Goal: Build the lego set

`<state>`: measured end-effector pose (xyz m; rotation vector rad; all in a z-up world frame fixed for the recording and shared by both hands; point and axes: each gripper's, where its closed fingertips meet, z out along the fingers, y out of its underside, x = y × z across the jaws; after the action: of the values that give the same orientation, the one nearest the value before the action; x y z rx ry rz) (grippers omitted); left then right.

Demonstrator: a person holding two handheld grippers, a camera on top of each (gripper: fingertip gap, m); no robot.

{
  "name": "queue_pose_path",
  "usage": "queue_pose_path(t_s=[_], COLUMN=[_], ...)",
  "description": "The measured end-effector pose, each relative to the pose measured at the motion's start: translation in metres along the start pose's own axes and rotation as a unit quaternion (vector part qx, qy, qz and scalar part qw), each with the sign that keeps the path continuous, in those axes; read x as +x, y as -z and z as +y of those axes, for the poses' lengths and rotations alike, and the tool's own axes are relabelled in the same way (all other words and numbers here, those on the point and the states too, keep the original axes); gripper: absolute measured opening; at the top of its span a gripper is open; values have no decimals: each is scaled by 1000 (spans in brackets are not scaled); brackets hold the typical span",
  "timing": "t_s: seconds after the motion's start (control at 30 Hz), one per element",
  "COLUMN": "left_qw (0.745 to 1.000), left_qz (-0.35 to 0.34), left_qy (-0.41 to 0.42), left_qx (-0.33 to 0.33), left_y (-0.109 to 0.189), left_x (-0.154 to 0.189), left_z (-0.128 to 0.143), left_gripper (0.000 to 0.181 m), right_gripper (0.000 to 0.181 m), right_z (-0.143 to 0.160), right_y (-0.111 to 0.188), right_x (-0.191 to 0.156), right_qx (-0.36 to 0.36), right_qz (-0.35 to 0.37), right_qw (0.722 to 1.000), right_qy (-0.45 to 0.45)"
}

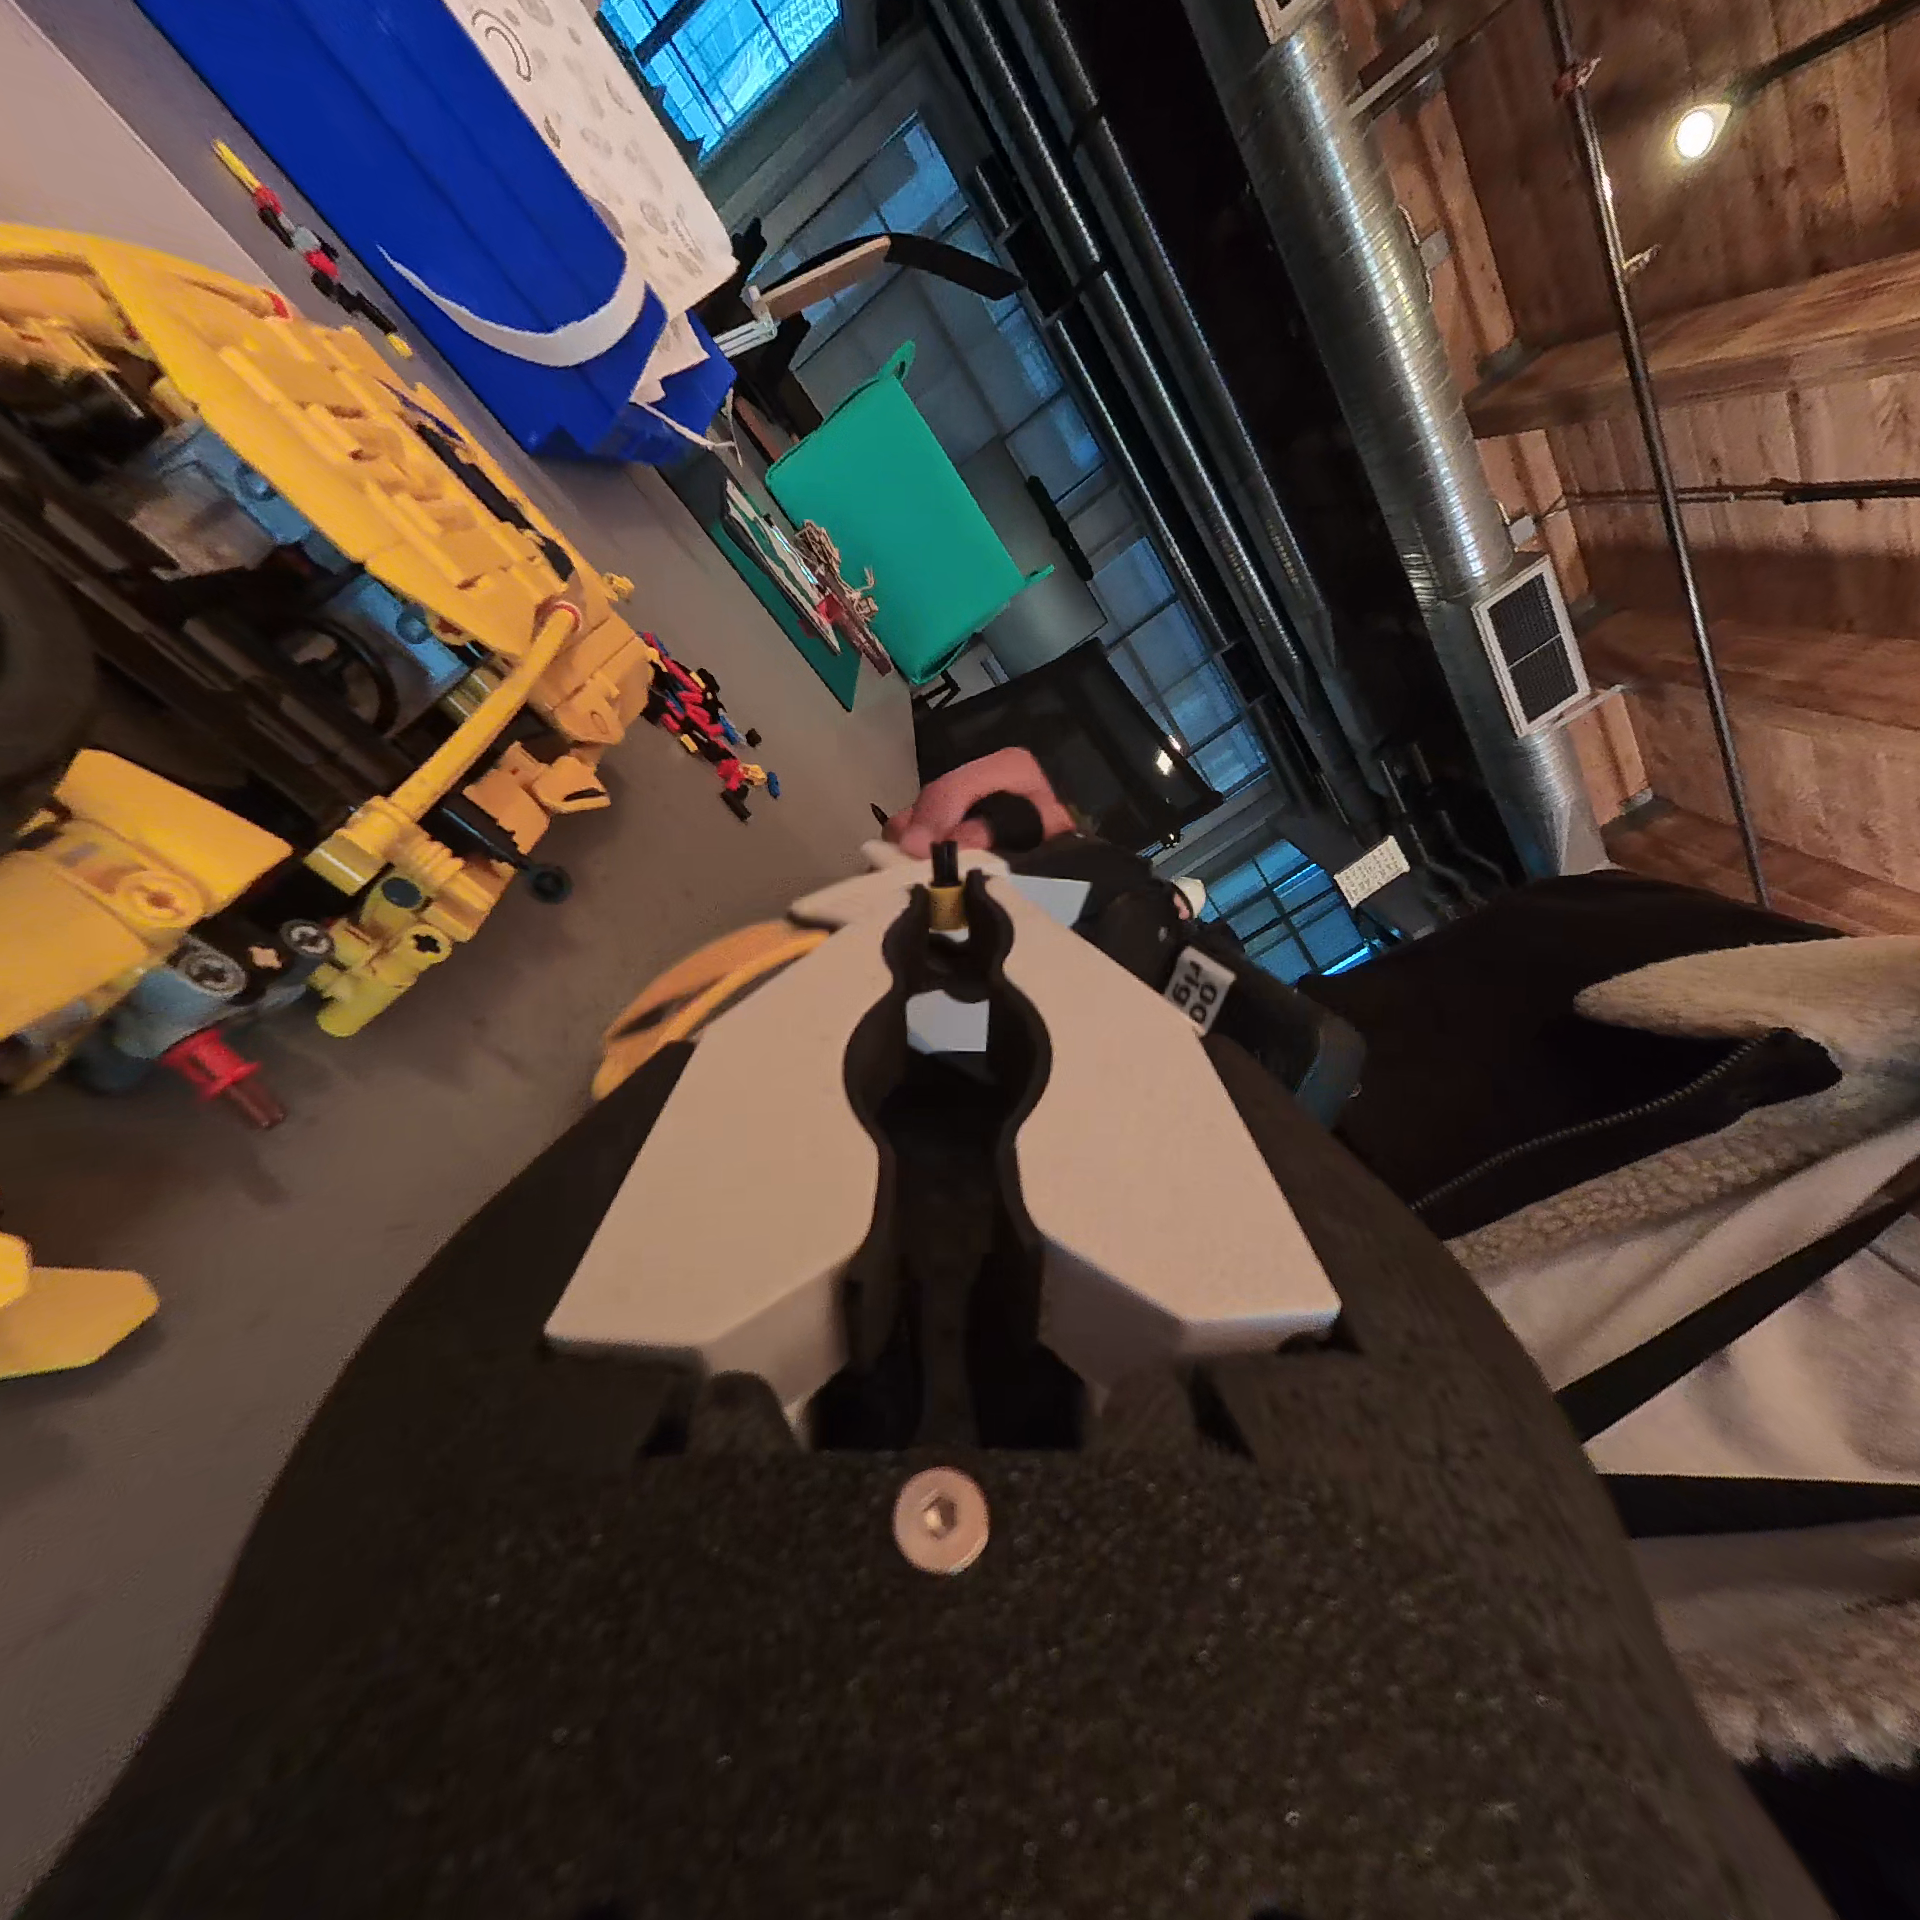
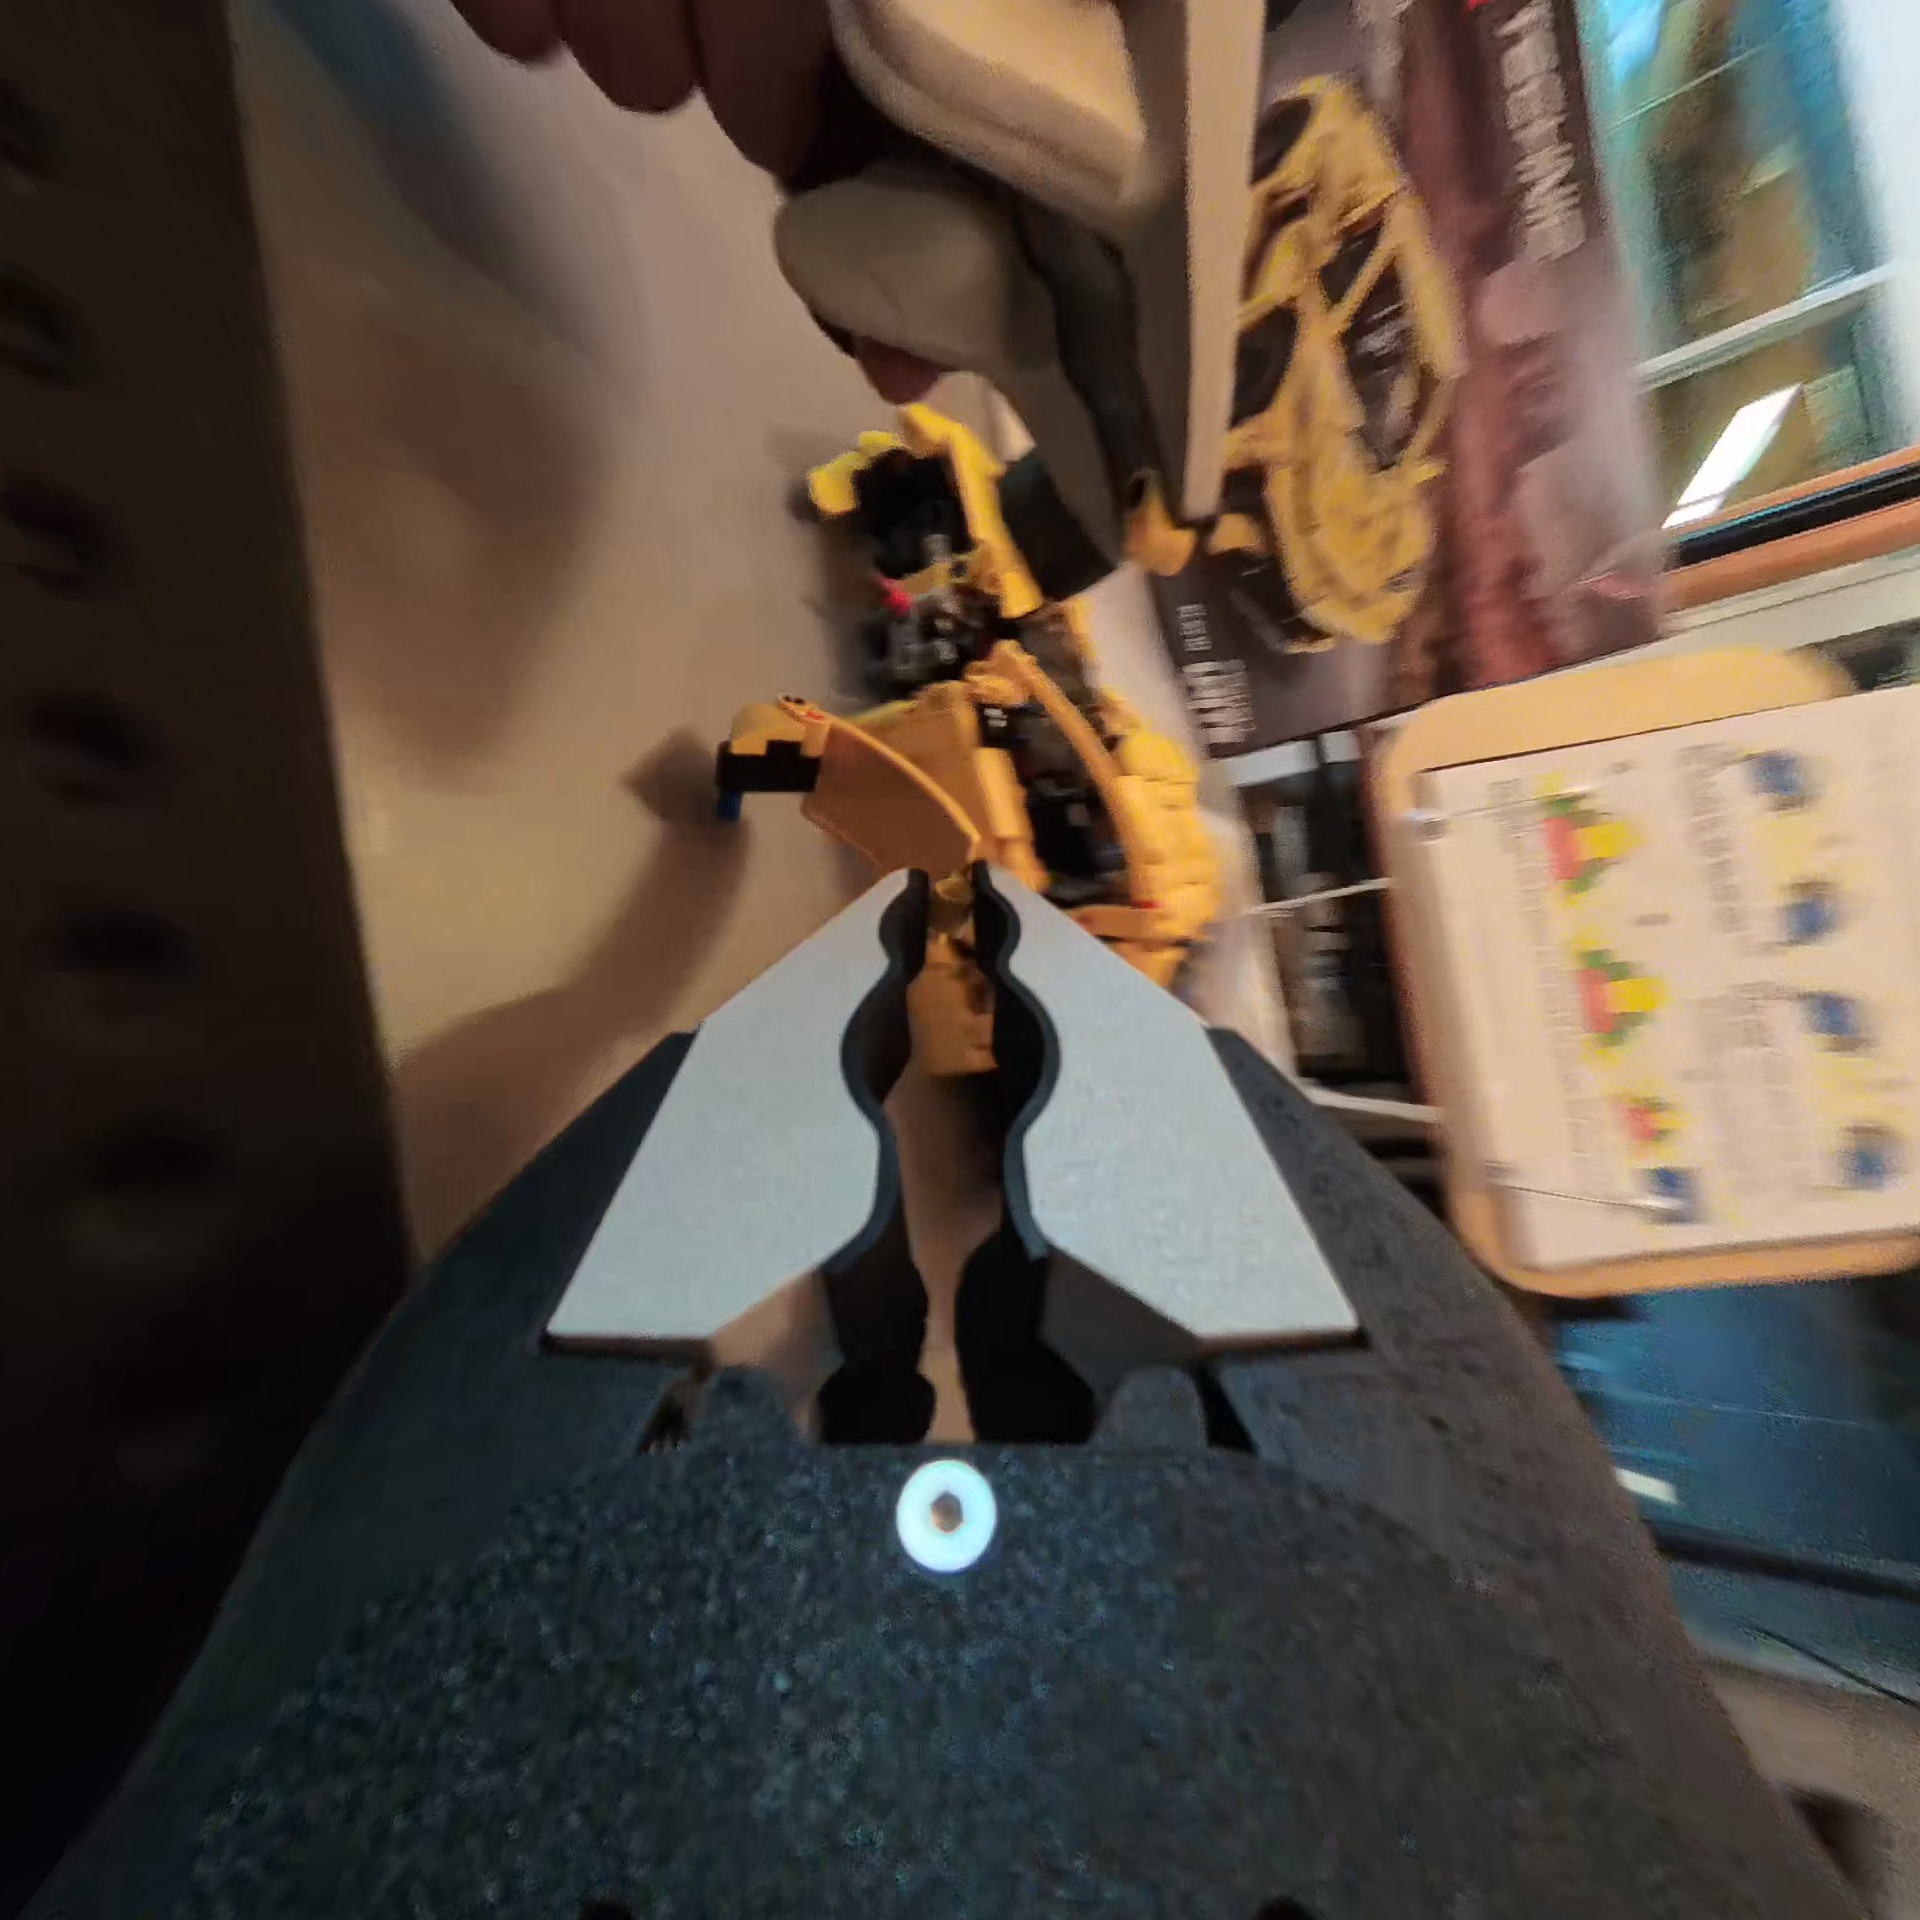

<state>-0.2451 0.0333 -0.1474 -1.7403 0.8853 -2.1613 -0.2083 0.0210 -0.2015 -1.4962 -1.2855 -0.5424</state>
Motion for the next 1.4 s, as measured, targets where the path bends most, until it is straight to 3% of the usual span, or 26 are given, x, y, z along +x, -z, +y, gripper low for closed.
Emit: queue_pose_path(t_s=[0.2,0.37,0.43,0.63,0.77,1.07,1.13,1.2,1.23,1.3,1.37,1.4], left_qw=[1000,998,997,993,993,991,995,999,993,953,908,896], left_qz=[12,46,59,66,71,87,73,16,-34,-118,-145,-144], left_qy=[8,38,52,91,93,91,53,-30,-96,-250,-345,-365], left_qx=[-9,-4,4,15,-8,-35,-37,-42,-57,-123,-187,-209], left_y=[-3,-8,-9,-12,-17,-22,-21,-19,-18,-20,-24,-27], left_x=[3,11,14,11,14,21,21,13,3,-13,-20,-22], left_z=[5,7,5,5,13,23,21,19,20,34,53,61], left_gripper=[7,7,7,6,6,6,10,24,28,30,31,31], right_gripper=[8,9,23,24,17,6,6,6,6,6,6,6], right_z=[-4,-2,-8,-49,-53,-53,-49,-31,-23,-11,-6,-2], right_y=[-3,-3,-1,25,22,21,23,25,29,39,45,46], right_x=[-36,-48,-41,33,34,24,24,21,14,1,-3,-7], right_qx=[19,15,32,194,191,194,193,163,143,100,91,82], right_qz=[-189,-245,-237,-122,-80,-111,-162,-237,-298,-410,-461,-476], right_qw=[962,936,934,910,934,926,899,855,813,700,595,558], right_qy=[-198,-252,-265,-345,-292,-304,-359,-431,-478,-576,-651,-675])
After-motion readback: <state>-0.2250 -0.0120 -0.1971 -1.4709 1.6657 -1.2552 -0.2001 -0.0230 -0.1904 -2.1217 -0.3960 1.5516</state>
